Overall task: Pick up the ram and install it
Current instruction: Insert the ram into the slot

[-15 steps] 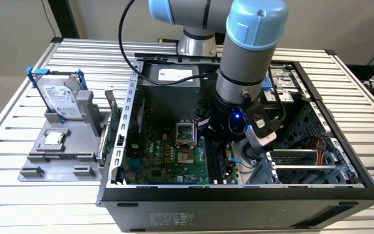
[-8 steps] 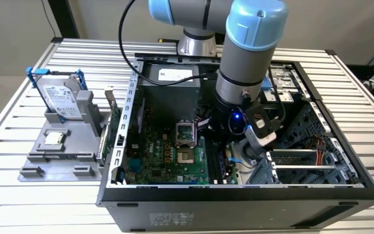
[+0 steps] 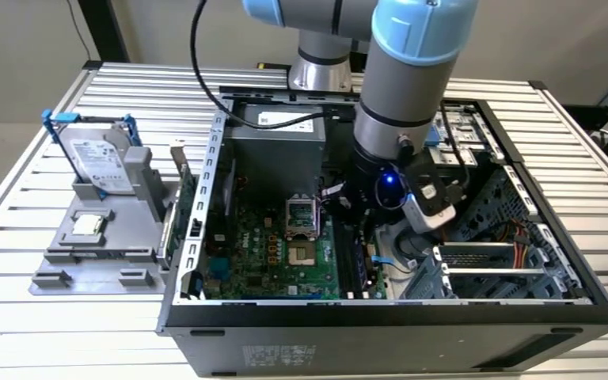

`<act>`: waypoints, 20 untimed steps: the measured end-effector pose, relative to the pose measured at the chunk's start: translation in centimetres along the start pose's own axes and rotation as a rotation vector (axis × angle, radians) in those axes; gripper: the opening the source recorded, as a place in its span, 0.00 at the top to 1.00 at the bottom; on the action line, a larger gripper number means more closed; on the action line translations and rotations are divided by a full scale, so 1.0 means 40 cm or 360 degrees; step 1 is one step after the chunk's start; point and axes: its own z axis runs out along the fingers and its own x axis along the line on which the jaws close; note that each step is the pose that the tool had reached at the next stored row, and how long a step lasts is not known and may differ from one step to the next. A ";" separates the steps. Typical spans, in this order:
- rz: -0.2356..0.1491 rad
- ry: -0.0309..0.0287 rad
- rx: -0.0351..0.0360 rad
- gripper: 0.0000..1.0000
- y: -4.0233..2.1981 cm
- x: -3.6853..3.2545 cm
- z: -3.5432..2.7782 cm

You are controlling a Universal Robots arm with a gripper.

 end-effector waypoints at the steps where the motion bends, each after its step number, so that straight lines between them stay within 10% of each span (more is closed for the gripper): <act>1: 0.0000 0.00001 0.0000 0.00 0.000 0.000 -0.011; 7: 0.0000 -0.00001 0.0000 0.00 -0.002 -0.001 -0.048; 8: 0.0000 0.00000 0.0000 1.00 -0.002 0.000 -0.048; 20: 0.0000 0.00000 0.0000 1.00 -0.002 0.004 -0.048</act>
